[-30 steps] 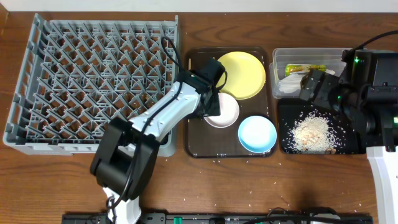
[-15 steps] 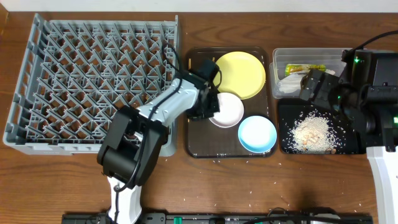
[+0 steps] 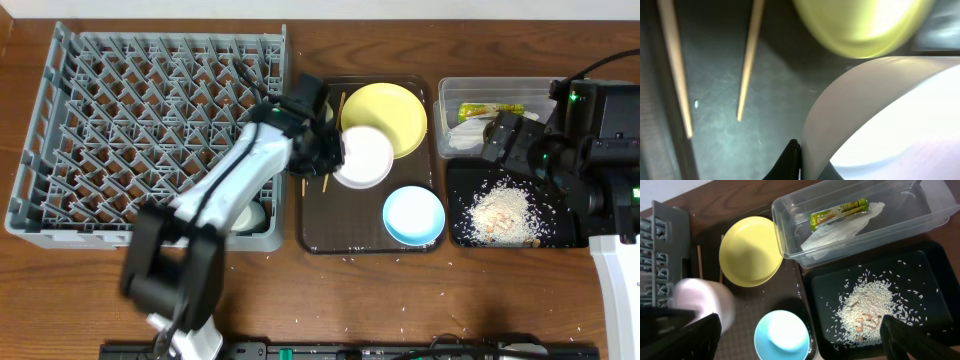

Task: Sort waste into correct bins and load items into the dishwasher
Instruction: 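Lift pink bowl with left gripper and carry it to dish rack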

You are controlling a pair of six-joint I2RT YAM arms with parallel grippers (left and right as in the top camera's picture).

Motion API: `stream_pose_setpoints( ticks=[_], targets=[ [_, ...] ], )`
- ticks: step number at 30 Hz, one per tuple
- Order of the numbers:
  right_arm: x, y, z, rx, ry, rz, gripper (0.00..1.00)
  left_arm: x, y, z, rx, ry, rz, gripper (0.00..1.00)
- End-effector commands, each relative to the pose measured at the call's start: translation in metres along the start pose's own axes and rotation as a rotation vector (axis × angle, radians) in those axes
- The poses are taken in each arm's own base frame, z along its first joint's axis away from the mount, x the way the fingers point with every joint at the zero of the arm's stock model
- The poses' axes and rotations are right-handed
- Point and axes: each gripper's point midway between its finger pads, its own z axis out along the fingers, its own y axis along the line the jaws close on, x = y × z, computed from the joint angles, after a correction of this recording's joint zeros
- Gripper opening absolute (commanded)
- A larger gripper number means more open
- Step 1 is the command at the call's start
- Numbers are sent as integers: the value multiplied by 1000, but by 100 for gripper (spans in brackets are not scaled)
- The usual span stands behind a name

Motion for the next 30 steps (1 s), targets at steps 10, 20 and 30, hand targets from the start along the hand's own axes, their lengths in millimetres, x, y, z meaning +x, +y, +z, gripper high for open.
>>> stream_pose_setpoints(
  ticks=[10,20,30],
  targets=[
    [-1,-4,1,13,-2,17,99,-34,133,-215,-949,-656,-45,7],
    [-1,-4,1,13,-2,17,99,-40,159,-253,-1371,-858,-53,7],
    [-1,-4,1,13,-2,17,99,-59,133,-206,-1630,-861,205,7]
  ],
)
